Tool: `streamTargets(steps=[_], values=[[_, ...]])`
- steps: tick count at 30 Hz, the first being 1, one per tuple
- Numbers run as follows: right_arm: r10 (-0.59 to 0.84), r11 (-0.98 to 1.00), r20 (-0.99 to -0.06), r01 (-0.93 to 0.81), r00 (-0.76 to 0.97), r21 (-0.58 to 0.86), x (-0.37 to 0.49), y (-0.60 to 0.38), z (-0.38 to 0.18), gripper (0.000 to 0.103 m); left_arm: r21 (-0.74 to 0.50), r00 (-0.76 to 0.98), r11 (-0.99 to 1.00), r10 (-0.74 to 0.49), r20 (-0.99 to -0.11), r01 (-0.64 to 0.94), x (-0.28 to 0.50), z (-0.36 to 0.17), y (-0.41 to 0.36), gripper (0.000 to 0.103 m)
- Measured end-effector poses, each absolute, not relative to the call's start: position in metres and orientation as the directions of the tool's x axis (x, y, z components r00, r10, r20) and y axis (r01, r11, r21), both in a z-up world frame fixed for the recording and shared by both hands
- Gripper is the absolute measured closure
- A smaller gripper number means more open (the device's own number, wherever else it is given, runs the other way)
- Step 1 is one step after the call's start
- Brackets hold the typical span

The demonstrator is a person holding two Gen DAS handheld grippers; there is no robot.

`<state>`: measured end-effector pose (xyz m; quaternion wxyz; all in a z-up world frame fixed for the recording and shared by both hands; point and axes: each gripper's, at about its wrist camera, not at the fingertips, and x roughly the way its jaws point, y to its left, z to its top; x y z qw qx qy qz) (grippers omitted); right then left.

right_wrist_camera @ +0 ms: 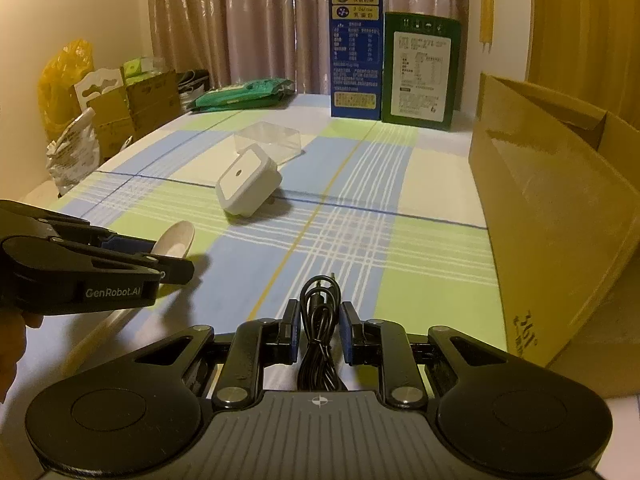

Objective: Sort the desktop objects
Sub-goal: 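Lift the spoon with the left tool while the right tool lifts the cable, then carry the spoon and cable with both tools over the cardboard box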

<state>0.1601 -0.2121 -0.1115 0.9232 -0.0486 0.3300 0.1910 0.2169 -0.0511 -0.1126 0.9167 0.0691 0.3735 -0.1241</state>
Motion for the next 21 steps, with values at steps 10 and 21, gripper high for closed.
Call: streamTargets(steps=[10,21], values=[[0.299,0.937,-0.593,-0.349,0.748,0.033,0.140,-0.222,-0.080,0.086,-0.005,0.703,0.959,-0.212,-0.679,0.284,0.194,-0.079,-0.065,0.076],[0.274,0.955,-0.513,-0.291,0.814,0.048,0.110,-0.247,-0.025,0.086,-0.010,0.726,0.948,-0.251,-0.640,0.319,0.162,-0.025,-0.093,0.076]])
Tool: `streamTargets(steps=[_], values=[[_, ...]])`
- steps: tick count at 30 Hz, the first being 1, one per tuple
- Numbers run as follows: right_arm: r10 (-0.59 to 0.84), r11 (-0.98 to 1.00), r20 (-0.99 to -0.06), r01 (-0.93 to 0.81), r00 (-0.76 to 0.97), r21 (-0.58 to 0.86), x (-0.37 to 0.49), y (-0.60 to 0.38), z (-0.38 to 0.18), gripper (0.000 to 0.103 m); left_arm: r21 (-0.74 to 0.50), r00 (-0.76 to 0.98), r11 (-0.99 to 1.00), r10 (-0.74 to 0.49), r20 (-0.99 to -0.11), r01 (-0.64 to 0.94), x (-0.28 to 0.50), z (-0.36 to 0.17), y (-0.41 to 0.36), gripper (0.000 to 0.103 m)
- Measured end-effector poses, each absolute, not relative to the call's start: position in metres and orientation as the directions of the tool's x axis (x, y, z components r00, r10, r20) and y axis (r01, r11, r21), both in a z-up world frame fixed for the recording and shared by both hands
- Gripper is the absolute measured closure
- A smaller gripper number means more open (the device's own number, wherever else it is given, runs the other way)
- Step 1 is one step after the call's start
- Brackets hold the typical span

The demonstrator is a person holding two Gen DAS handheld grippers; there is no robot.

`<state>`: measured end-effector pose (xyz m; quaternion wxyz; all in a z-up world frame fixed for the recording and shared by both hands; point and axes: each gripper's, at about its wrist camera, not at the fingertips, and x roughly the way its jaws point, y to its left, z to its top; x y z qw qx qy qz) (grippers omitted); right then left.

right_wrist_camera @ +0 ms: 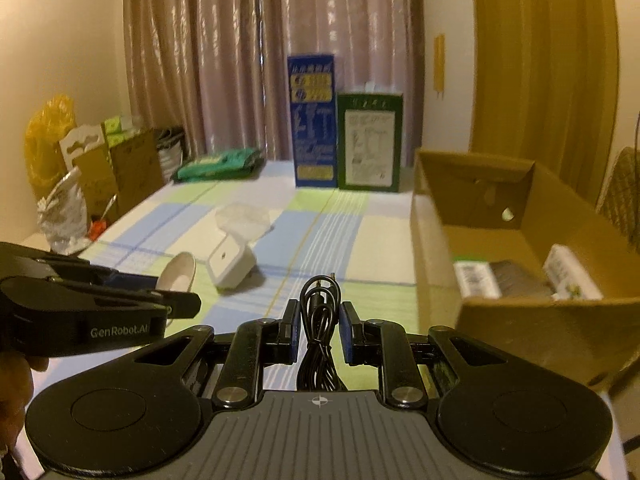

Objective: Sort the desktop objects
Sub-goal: 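Carry the spoon and cable with both tools over the cardboard box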

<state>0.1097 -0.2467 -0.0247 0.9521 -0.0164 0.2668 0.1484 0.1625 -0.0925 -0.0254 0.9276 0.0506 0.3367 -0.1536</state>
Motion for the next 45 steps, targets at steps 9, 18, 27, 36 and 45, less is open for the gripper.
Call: streamTargets(steps=[9,18,27,36,45], values=[[0.242,0.968,-0.451,-0.244,0.859,0.053,0.087,-0.274,0.009,0.086,-0.025,0.716,0.931,-0.296,-0.632,0.363,0.138,0.001,-0.121,0.076],[0.185,0.982,-0.418,-0.179,0.890,0.054,0.076,-0.310,0.029,0.086,-0.072,0.688,0.903,-0.371,-0.623,0.423,0.131,0.019,-0.154,0.076],[0.117,0.993,-0.391,-0.106,0.913,0.048,0.093,-0.362,0.051,0.086,-0.164,0.650,0.863,-0.473,-0.595,0.478,0.156,0.049,-0.199,0.076],[0.094,0.995,-0.400,-0.072,0.912,0.071,0.131,-0.409,0.062,0.086,-0.221,0.617,0.835,-0.527,-0.584,0.504,0.199,0.066,-0.248,0.076],[0.098,0.993,-0.420,-0.064,0.902,0.094,0.167,-0.433,0.060,0.086,-0.274,0.618,0.835,-0.541,-0.571,0.477,0.240,0.064,-0.281,0.076]])
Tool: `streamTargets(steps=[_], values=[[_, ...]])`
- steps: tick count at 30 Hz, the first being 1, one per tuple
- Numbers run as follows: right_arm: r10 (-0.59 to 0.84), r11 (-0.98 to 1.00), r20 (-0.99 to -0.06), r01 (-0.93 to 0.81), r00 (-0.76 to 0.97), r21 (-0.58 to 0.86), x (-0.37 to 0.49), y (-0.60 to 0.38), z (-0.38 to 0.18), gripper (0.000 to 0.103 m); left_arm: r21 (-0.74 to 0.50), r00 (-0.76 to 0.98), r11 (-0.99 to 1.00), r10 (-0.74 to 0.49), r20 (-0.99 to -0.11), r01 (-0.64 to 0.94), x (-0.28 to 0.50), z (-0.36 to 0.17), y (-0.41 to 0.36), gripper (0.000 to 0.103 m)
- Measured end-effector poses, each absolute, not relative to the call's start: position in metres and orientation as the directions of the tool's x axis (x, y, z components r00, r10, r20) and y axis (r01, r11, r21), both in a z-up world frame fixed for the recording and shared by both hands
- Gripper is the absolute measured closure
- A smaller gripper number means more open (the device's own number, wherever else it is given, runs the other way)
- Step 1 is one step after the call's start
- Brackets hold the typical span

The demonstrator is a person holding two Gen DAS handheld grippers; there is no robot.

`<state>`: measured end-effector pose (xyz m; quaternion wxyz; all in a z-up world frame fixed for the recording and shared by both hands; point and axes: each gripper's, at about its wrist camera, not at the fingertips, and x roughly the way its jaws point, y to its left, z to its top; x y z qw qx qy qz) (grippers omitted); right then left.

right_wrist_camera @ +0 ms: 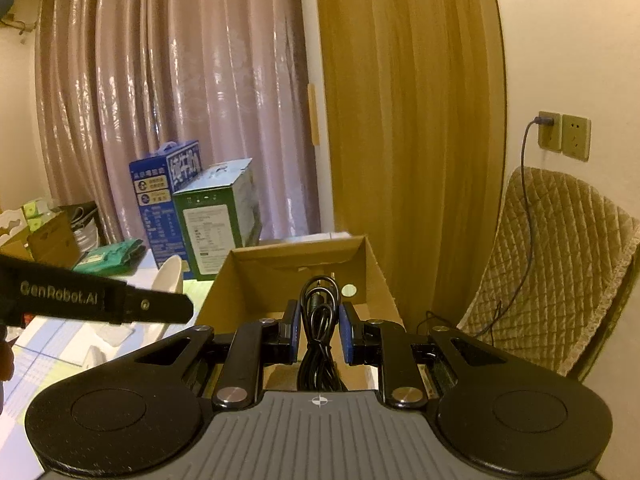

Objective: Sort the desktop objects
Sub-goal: 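Carry the spoon and cable with both tools over the cardboard box, then open the left tool dropping the spoon while the right tool releases the cable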

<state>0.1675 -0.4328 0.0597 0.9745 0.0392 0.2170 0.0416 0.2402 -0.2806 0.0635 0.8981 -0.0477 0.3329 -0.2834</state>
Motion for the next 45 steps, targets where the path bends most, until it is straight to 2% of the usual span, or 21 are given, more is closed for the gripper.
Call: streamTargets(steps=[27,30,42,44,45], values=[[0.104,0.990,-0.449,-0.049,0.887,0.133,0.220,-0.449,0.042,0.086,-0.384,0.600,0.825,-0.565,-0.566,0.414,0.296,0.044,-0.297,0.076],[0.106,0.989,-0.455,-0.046,0.884,0.141,0.223,-0.451,0.039,0.086,-0.383,0.619,0.835,-0.549,-0.562,0.394,0.299,0.042,-0.293,0.066],[0.133,0.980,-0.463,-0.048,0.876,0.191,0.229,-0.453,0.032,0.086,-0.361,0.622,0.853,-0.523,-0.583,0.378,0.291,0.032,-0.267,0.066],[0.142,0.977,-0.448,-0.053,0.883,0.205,0.230,-0.454,0.033,0.084,-0.360,0.625,0.856,-0.517,-0.584,0.372,0.288,0.031,-0.263,0.066],[0.140,0.977,-0.445,-0.049,0.884,0.209,0.230,-0.455,0.034,0.072,-0.360,0.626,0.856,-0.517,-0.584,0.370,0.287,0.030,-0.260,0.066]])
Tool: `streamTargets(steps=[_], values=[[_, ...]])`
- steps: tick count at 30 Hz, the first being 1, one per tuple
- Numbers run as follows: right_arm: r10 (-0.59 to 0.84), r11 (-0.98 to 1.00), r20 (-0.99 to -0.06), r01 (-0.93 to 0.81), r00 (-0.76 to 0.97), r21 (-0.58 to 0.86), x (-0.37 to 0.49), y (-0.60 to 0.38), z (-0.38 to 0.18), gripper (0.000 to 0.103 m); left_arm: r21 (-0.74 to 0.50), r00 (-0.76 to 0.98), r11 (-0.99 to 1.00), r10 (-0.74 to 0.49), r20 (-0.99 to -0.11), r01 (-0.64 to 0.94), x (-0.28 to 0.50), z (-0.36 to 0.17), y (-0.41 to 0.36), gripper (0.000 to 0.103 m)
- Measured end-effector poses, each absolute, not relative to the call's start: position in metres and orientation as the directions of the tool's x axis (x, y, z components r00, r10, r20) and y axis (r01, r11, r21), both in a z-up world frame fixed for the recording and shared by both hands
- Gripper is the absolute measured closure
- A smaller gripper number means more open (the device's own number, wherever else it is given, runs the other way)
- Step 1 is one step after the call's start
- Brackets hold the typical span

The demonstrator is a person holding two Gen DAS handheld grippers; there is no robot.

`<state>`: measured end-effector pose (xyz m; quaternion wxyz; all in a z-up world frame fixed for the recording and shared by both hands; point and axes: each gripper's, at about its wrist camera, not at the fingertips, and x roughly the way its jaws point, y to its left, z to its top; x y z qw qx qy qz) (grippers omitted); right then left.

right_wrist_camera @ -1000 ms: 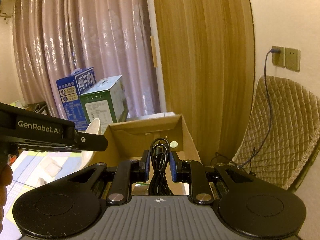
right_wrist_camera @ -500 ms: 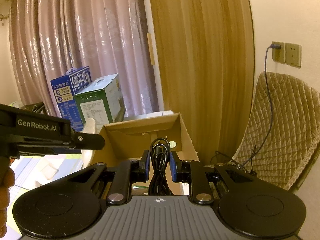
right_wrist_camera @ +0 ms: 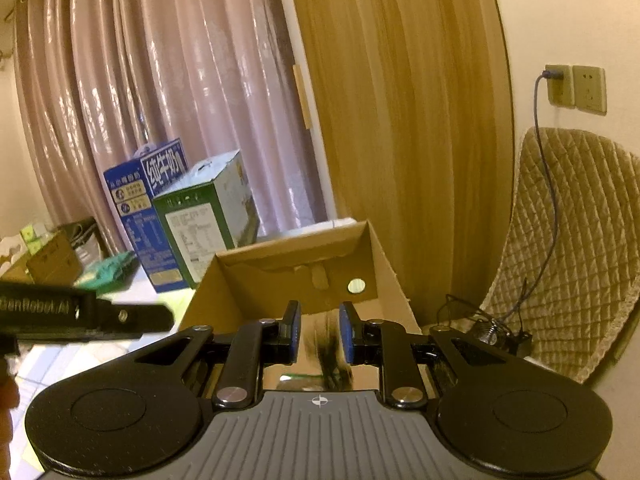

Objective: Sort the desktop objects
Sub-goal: 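Open the left tool dropping the spoon while the right tool releases the cable, then move both tools back over the table toward the night light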

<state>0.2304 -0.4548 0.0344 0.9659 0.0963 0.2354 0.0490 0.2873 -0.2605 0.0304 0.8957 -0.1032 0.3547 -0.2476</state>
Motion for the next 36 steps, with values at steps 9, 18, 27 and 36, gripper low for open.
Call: streamTargets(steps=[9,18,27,36], values=[[0.131,0.973,-0.426,-0.034,0.895,0.227,0.215,-0.459,0.040,0.043,-0.359,0.631,0.865,-0.502,-0.592,0.352,0.273,0.027,-0.240,0.066],[0.133,0.964,-0.422,-0.018,0.897,0.265,0.177,-0.451,0.047,0.037,-0.314,0.647,0.887,-0.463,-0.606,0.340,0.241,0.035,-0.216,0.062],[0.154,0.960,-0.417,-0.036,0.896,0.277,0.139,-0.425,0.060,0.020,-0.265,0.670,0.908,-0.419,-0.613,0.325,0.203,0.046,-0.188,0.041],[0.167,0.966,-0.416,-0.064,0.894,0.251,0.114,-0.389,0.069,0.002,-0.219,0.693,0.928,-0.372,-0.617,0.302,0.176,0.052,-0.154,0.026]])
